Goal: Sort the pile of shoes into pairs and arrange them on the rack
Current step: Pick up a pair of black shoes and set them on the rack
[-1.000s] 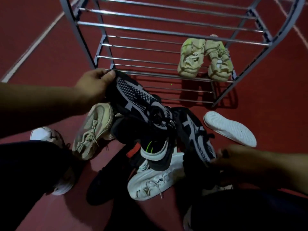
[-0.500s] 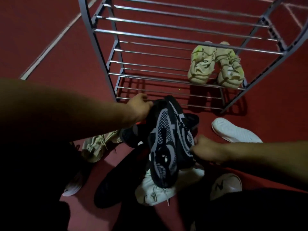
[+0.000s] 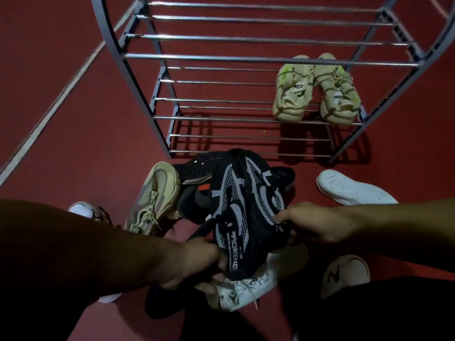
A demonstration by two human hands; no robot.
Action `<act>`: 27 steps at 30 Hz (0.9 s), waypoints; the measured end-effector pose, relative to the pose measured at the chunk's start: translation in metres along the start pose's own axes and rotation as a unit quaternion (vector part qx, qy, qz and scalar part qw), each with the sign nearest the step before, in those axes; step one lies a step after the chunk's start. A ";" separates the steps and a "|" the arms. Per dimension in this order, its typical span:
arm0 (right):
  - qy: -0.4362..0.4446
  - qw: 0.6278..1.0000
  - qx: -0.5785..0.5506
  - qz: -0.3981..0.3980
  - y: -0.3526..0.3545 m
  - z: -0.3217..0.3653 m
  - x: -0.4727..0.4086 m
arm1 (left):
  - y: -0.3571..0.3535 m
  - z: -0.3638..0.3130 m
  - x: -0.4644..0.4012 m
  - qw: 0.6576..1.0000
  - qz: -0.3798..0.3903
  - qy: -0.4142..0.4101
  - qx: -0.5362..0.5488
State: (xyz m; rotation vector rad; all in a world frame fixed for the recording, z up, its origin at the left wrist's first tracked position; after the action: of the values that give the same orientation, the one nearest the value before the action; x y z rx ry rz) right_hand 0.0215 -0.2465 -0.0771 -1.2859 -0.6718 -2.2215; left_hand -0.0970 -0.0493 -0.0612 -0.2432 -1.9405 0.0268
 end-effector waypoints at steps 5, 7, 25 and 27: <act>0.039 0.993 -0.109 0.000 -0.002 0.002 0.008 | 0.025 -0.010 0.013 0.998 0.014 -0.053 0.016; 0.073 0.988 -0.134 -0.017 -0.008 0.000 0.007 | 0.041 -0.015 0.015 0.994 -0.005 -0.099 0.055; 0.257 0.921 -0.186 -0.226 0.005 0.180 -0.048 | 0.127 -0.149 -0.006 0.927 -0.169 -0.243 0.230; 0.254 0.910 -0.189 -0.266 0.004 0.181 -0.057 | 0.124 -0.162 -0.018 0.927 -0.177 -0.243 0.225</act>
State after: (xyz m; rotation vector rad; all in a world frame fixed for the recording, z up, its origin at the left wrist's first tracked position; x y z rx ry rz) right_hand 0.1662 -0.1270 -0.0478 -0.6429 -0.4260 -3.0922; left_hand 0.0787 0.0530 -0.0339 0.4635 -2.3758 0.3168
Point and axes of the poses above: each hand's wrist, its own x-axis away from the middle knuckle, its own y-axis out of the back of the hand, z = x × y, the point moved 2 cm from there along -x, towards the middle knuckle
